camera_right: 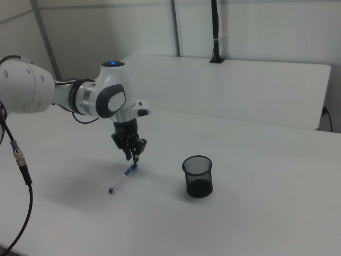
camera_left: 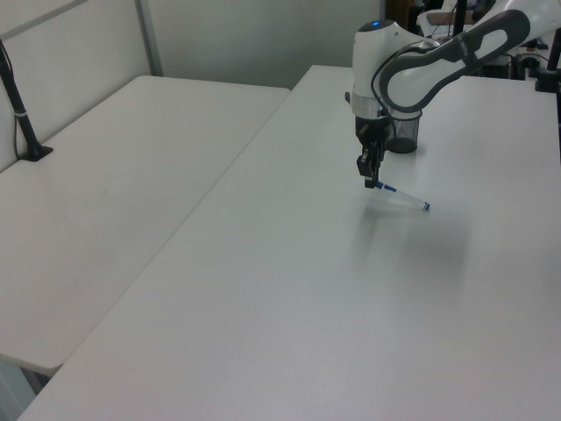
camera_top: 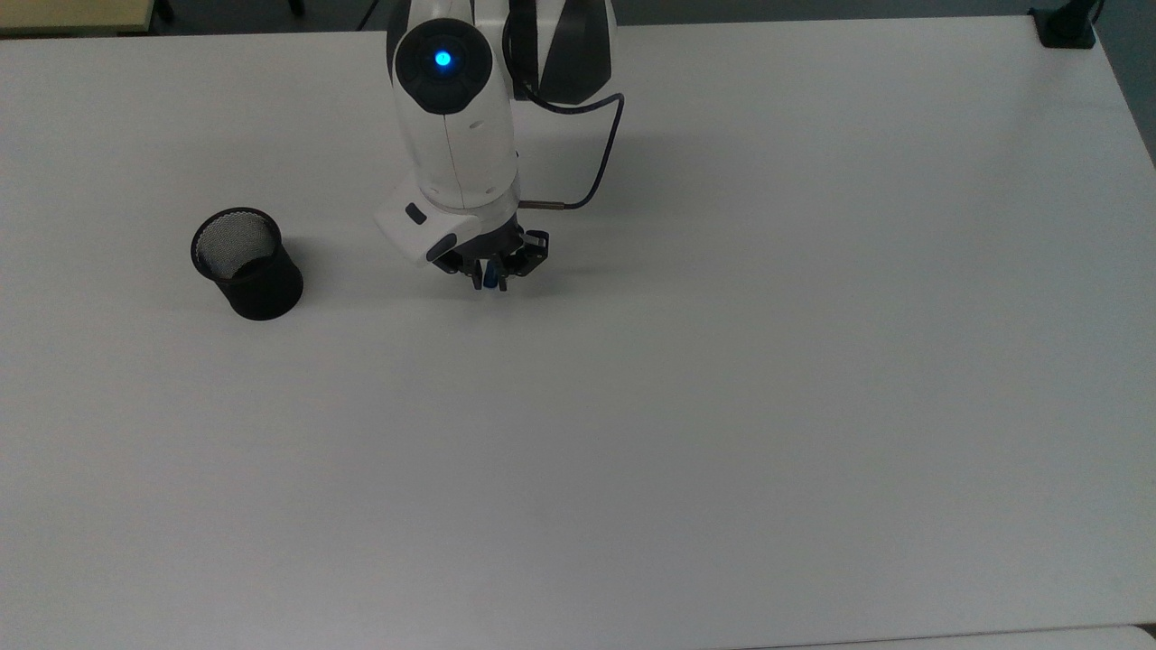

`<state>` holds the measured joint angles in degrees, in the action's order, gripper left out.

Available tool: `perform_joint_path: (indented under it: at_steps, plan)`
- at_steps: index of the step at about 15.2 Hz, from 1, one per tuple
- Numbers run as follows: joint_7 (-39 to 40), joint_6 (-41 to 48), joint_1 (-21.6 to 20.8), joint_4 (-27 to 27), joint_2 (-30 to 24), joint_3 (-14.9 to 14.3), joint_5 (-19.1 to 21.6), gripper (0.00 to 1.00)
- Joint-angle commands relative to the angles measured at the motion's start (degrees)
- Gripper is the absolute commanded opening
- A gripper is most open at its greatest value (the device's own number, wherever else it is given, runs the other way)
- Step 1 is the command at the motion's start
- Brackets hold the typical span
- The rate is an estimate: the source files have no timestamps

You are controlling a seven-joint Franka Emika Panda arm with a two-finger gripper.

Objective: Remove the marker
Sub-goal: 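Carry the marker beside the cup and lower it onto the table, then open the gripper, release the marker, and raise the gripper away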

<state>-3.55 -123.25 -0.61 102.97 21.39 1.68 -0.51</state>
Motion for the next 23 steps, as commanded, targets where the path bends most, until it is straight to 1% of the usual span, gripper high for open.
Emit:
perform_joint_path:
  at_steps: [1, 4, 5, 6, 7, 9, 10, 13, 14, 16, 17, 18, 19, 21, 23]
  plan:
    - [-3.21, -0.86, -0.53, -0.23, -0.12, 0.08, -0.99, 1.00]
    - [-3.48, -0.42, -0.45, -0.40, -0.99, 0.08, -0.99, 1.00]
    - [-3.83, -0.33, -0.45, -0.40, -2.04, 0.08, -0.99, 1.00]
    - [-4.18, 1.06, -0.10, -0.58, -4.23, 0.08, -0.99, 1.00]
    - [-4.18, 3.17, 0.25, -1.71, -5.82, -0.01, -0.99, 1.00]
    - [-4.36, 10.88, 1.22, -5.13, -9.68, -0.10, -0.90, 1.00]
    - [-4.36, 13.62, 1.40, -5.85, -11.53, -0.45, -0.90, 1.00]
    - [-4.27, 19.25, 2.45, -6.12, -18.20, -1.85, -0.37, 1.00]
    - [-4.27, 22.75, 2.11, -6.12, -21.01, -2.81, -0.37, 1.00]
    - [-4.36, 26.64, 1.14, -6.12, -23.75, -4.22, -0.20, 1.00]
    - [-4.44, 27.70, -0.17, -6.12, -24.63, -4.93, -0.11, 1.00]
    - [-4.36, 28.49, -1.14, -6.12, -25.34, -6.24, -0.02, 1.00]
    - [-3.57, 28.85, -1.50, -6.03, -25.61, -7.12, 0.50, 1.00]
    - [-2.43, 27.89, -1.32, -6.12, -25.09, -7.31, 1.74, 1.00]
    - [-1.99, 23.78, -0.89, -6.20, -24.64, -7.22, 1.39, 1.00]
